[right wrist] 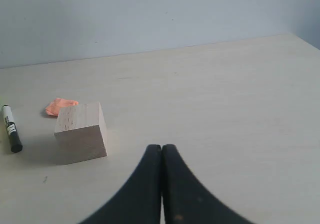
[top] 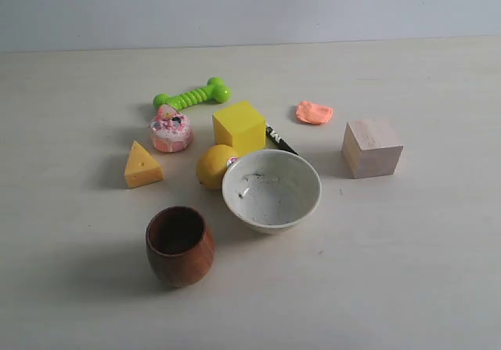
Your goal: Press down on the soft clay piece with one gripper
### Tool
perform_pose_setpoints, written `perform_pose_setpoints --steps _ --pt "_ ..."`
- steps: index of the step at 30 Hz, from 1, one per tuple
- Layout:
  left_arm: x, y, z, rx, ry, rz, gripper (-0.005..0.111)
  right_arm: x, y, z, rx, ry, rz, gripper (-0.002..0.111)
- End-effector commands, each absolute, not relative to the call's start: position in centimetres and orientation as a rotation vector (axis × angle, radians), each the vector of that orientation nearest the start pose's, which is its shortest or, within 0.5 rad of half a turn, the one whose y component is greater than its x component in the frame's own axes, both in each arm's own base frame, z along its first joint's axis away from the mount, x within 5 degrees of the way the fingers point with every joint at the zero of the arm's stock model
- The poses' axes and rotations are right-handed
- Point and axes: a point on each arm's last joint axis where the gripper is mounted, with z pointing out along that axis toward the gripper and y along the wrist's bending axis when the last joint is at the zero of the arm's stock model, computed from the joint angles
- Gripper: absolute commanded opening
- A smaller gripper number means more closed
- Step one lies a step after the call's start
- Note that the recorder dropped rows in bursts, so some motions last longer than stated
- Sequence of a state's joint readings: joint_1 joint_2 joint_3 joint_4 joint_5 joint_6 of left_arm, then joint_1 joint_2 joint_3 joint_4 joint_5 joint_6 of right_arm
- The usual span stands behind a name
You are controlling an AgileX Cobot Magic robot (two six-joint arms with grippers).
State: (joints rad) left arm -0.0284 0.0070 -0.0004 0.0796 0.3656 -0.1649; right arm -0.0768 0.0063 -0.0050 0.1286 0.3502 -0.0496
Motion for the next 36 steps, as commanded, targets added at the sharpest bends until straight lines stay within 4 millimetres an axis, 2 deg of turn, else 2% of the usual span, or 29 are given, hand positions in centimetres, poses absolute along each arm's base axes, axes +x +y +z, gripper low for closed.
perform_pose_setpoints --steps 1,23,26,33,36 --pt "5.3 0.0 18.1 -0.071 1.839 -0.065 0.000 5.4 0.0 18.3 0.107 1.819 0.032 0.000" --pt "5.3 0.0 18.1 -0.071 1.839 -0.065 0.000 5.4 -0.1 18.3 0.108 1.812 0.031 0.000" --pt "5.3 0.0 18.1 -0.071 1.839 -0.065 0.000 5.5 -0.1 19.0 0.112 1.734 0.025 0.000" --pt "5.3 0.0 18.1 -0.071 1.839 -0.065 0.000 5.5 -0.5 21.8 0.121 1.428 -0.005 0.000" --pt "5.3 0.0 18.1 -0.071 1.839 -0.065 0.000 5.5 -0.6 22.1 0.122 1.390 -0.009 0.000"
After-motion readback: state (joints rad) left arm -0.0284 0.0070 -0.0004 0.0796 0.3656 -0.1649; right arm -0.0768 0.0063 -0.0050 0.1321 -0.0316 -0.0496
